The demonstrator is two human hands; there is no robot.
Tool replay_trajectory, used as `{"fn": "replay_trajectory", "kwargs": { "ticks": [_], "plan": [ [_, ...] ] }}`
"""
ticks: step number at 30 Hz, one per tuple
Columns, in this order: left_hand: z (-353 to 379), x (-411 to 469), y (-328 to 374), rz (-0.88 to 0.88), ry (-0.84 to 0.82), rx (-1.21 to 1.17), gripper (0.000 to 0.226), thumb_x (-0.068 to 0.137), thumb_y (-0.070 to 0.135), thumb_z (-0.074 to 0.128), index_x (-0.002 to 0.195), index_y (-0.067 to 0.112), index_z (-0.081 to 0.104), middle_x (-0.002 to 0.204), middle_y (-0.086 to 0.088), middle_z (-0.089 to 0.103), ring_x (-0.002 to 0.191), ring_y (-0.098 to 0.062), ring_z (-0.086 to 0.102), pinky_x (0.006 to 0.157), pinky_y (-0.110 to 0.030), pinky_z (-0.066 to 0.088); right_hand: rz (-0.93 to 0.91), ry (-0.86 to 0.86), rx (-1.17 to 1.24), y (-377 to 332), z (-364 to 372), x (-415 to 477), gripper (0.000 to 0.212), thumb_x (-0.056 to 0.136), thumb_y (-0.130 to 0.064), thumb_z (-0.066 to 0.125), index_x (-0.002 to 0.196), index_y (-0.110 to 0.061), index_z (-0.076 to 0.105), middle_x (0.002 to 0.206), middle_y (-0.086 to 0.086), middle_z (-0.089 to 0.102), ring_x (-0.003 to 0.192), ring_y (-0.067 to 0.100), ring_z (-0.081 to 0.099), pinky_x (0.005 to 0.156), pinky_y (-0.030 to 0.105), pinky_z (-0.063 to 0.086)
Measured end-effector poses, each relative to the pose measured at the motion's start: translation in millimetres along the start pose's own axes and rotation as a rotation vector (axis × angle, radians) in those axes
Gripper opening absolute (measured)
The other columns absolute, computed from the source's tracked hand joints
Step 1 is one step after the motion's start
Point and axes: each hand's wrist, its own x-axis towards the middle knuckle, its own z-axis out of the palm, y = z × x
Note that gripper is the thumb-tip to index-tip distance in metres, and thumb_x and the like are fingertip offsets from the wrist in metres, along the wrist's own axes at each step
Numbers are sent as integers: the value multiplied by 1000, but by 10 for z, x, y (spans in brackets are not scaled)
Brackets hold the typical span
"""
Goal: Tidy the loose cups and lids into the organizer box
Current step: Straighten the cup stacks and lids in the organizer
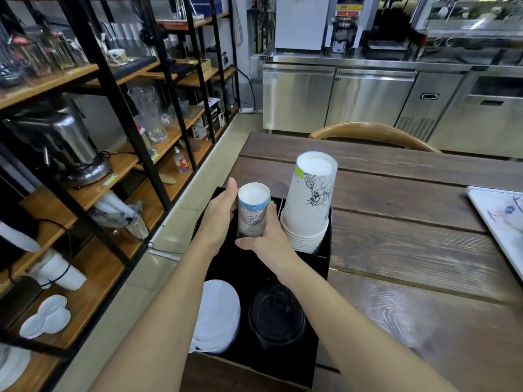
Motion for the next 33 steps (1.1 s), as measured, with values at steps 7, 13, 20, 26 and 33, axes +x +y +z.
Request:
{"fn": "replay_trajectory", "kwargs": {
  "ticks": [7,13,20,26,33],
  "plan": [
    [47,-71,45,5,-29,29,31,97,48,27,99,35,55,92,27,55,82,18,51,64,-2,41,-45,27,1,-38,-39,-40,99,48,-19,74,136,-21,28,140,7,44,131,22,43,110,47,36],
    [5,-238,-56,118,175,160,35,95,40,44,116,18,59,115,3,61,110,-7,57,94,-23,46,-175,174,-126,-91,-201,-264,42,77,4,58,110,-20,46,101,-5,55,92,6,54,89,21,43],
    [97,-696,-347,289,231,514,10,89,18,56,93,10,59,83,1,60,77,-15,55,73,-25,44,-117,199,-297,92,-425,-640,21,85,-4,55,103,-12,62,75,-8,58,74,12,54,78,25,45],
    [267,-1013,-523,86,108,466,9,91,17,54,90,14,62,82,5,60,83,-13,57,73,-19,42,-25,165,-422,279,-485,-902,15,86,-11,59,101,-13,61,86,0,62,83,15,57,80,25,44],
    [369,-1218,-587,-117,56,390,37,97,23,44,132,10,48,133,-7,53,120,-17,50,92,-22,36,32,137,-531,352,-420,-1099,33,91,-15,53,124,-7,53,121,11,61,115,25,55,95,29,42]
  ]
}}
